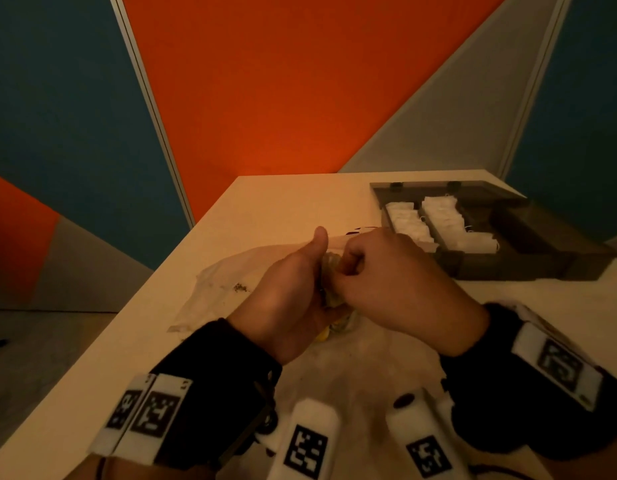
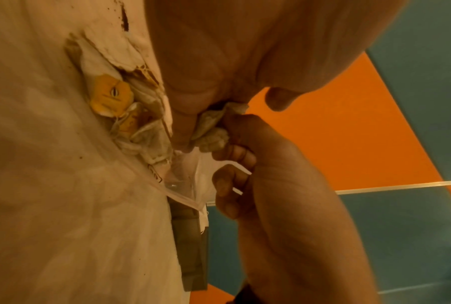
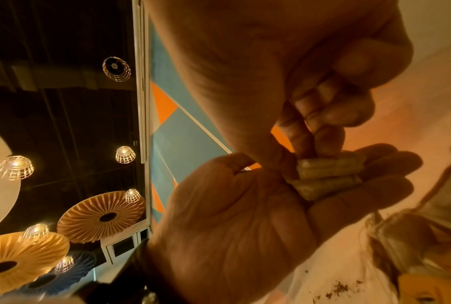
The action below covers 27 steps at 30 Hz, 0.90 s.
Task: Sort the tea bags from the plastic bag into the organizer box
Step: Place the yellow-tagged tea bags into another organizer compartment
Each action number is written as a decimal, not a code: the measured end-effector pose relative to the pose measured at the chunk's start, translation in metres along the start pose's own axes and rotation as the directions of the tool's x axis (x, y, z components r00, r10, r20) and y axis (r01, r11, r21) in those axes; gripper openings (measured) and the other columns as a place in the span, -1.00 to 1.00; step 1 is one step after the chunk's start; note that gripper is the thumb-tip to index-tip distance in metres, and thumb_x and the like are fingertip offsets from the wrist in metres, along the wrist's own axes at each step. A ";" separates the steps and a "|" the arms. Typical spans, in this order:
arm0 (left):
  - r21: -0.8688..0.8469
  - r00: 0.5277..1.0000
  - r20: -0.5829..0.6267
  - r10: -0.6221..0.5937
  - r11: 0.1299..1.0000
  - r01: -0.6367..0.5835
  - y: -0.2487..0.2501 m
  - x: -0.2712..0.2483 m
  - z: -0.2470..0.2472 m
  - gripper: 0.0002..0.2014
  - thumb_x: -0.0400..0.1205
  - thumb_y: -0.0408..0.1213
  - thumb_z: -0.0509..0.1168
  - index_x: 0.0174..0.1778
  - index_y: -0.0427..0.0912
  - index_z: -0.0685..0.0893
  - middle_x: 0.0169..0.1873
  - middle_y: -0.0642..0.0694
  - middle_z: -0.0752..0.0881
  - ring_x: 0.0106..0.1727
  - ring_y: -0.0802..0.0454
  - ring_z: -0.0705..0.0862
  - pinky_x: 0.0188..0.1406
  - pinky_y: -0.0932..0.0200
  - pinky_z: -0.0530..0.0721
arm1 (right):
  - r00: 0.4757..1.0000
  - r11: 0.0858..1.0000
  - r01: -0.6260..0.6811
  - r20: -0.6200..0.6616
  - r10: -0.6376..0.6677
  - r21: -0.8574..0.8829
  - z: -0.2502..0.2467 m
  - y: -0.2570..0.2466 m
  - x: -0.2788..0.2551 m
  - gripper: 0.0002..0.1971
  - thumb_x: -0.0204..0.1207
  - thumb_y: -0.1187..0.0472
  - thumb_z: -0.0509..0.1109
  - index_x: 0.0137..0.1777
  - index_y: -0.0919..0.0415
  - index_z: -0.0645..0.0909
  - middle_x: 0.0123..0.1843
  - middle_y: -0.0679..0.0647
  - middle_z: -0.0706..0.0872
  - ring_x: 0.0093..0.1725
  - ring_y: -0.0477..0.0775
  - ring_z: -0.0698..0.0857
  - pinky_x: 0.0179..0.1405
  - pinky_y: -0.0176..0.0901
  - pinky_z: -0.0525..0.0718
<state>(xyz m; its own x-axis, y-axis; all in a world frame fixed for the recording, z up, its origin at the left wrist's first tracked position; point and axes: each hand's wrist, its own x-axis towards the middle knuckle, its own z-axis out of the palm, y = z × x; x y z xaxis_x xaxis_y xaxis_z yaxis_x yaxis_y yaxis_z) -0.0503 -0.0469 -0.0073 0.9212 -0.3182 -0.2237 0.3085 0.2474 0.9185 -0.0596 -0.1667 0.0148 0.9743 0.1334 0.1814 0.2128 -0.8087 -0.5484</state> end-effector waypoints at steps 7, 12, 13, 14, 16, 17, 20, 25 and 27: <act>0.025 0.998 -0.041 0.046 0.999 -0.045 -0.002 -0.003 -0.003 -0.68 0.71 -0.44 0.09 0.23 -0.52 0.65 0.20 -0.39 0.72 0.16 -0.21 0.69 0.36 -0.09 0.58 | 0.974 0.983 -0.006 0.225 -0.036 0.183 -0.016 0.005 0.001 -0.92 0.42 0.09 0.50 -0.14 0.00 0.82 -0.24 -0.05 0.80 -0.18 -0.01 0.76 -0.08 0.07 0.77; -0.003 0.998 -0.048 0.029 1.000 -0.029 -0.002 0.000 -0.005 -0.71 0.71 -0.48 0.07 0.19 -0.42 0.67 0.23 -0.37 0.72 0.31 -0.28 0.66 0.46 -0.15 0.51 | 0.998 0.976 0.004 0.061 -0.018 0.220 -0.038 0.019 0.009 -0.81 0.53 0.27 0.44 0.03 -0.04 0.74 -0.18 -0.05 0.73 -0.24 -0.06 0.71 -0.33 -0.25 0.65; 0.023 0.999 -0.038 0.032 0.999 -0.031 -0.001 0.000 -0.004 -0.72 0.70 -0.49 0.07 0.13 -0.42 0.68 0.19 -0.37 0.72 0.26 -0.28 0.66 0.42 -0.11 0.51 | 0.999 0.976 0.019 0.040 -0.028 0.215 -0.042 0.021 0.012 -0.78 0.52 0.29 0.45 0.05 -0.05 0.72 -0.18 -0.03 0.73 -0.26 -0.07 0.71 -0.34 -0.23 0.68; 0.057 0.999 -0.023 0.035 0.998 -0.034 -0.001 -0.001 -0.002 -0.74 0.69 -0.50 0.08 0.09 -0.42 0.69 0.13 -0.37 0.71 0.18 -0.26 0.63 0.35 -0.09 0.50 | 0.998 0.979 0.039 0.038 -0.048 0.200 -0.044 0.023 0.014 -0.76 0.51 0.30 0.47 0.07 -0.06 0.71 -0.19 -0.03 0.72 -0.30 -0.10 0.71 -0.34 -0.22 0.69; 0.122 0.999 -0.002 0.054 0.991 -0.053 -0.001 -0.001 0.000 -0.75 0.68 -0.51 0.11 0.08 -0.47 0.69 0.06 -0.38 0.67 0.10 -0.23 0.55 0.21 -0.10 0.48 | 0.993 0.987 0.077 0.079 -0.089 0.143 -0.046 0.023 0.016 -0.76 0.50 0.27 0.50 0.08 -0.07 0.72 -0.16 -0.05 0.70 -0.30 -0.13 0.68 -0.33 -0.23 0.68; 0.148 0.998 0.003 0.062 0.987 -0.061 -0.002 -0.001 0.000 -0.76 0.67 -0.52 0.13 0.08 -0.50 0.69 0.04 -0.39 0.65 0.08 -0.22 0.53 0.15 -0.12 0.45 | 0.989 0.990 0.097 0.102 -0.107 0.102 -0.045 0.022 0.017 -0.78 0.49 0.24 0.52 0.08 -0.07 0.73 -0.12 -0.06 0.68 -0.26 -0.12 0.66 -0.27 -0.20 0.67; 0.216 0.997 0.019 0.072 0.974 -0.075 -0.002 0.000 0.005 -0.77 0.57 -0.54 0.22 0.09 -0.55 0.67 0.02 -0.41 0.62 0.06 -0.20 0.46 0.09 -0.15 0.37 | 0.976 0.987 0.157 0.158 -0.153 -0.013 -0.041 0.023 0.018 -0.80 0.47 0.13 0.55 0.07 -0.10 0.74 -0.03 -0.09 0.63 -0.12 -0.10 0.60 -0.19 -0.18 0.62; 0.348 0.996 -0.002 0.085 0.934 -0.080 -0.001 0.000 0.007 -0.72 0.68 -0.58 0.13 0.08 -0.38 0.76 0.16 -0.51 0.70 0.14 -0.37 0.66 0.38 -0.37 0.47 | 0.971 0.984 0.167 0.181 -0.155 -0.057 -0.035 0.028 0.021 -0.73 0.45 0.11 0.57 0.12 -0.14 0.70 -0.03 -0.15 0.63 -0.12 -0.14 0.61 -0.21 -0.22 0.63; 0.415 0.995 0.019 0.093 0.905 -0.093 -0.003 0.004 0.004 -0.70 0.69 -0.56 0.13 0.11 -0.29 0.76 0.10 -0.37 0.77 0.18 -0.38 0.70 0.31 -0.25 0.62 | 0.970 0.981 0.191 0.164 -0.181 -0.044 -0.034 0.030 0.019 -0.75 0.46 0.13 0.57 0.10 -0.13 0.70 -0.03 -0.17 0.66 -0.09 -0.14 0.64 -0.11 -0.17 0.71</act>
<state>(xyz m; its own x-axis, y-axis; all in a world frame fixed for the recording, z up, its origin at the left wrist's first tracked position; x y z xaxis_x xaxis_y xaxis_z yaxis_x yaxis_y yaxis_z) -0.0486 -0.0525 -0.0098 0.9412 -0.3115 -0.1308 0.0956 -0.1259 0.9874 -0.0371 -0.2079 0.0296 0.9183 0.3700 0.1409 0.3911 -0.7928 -0.4674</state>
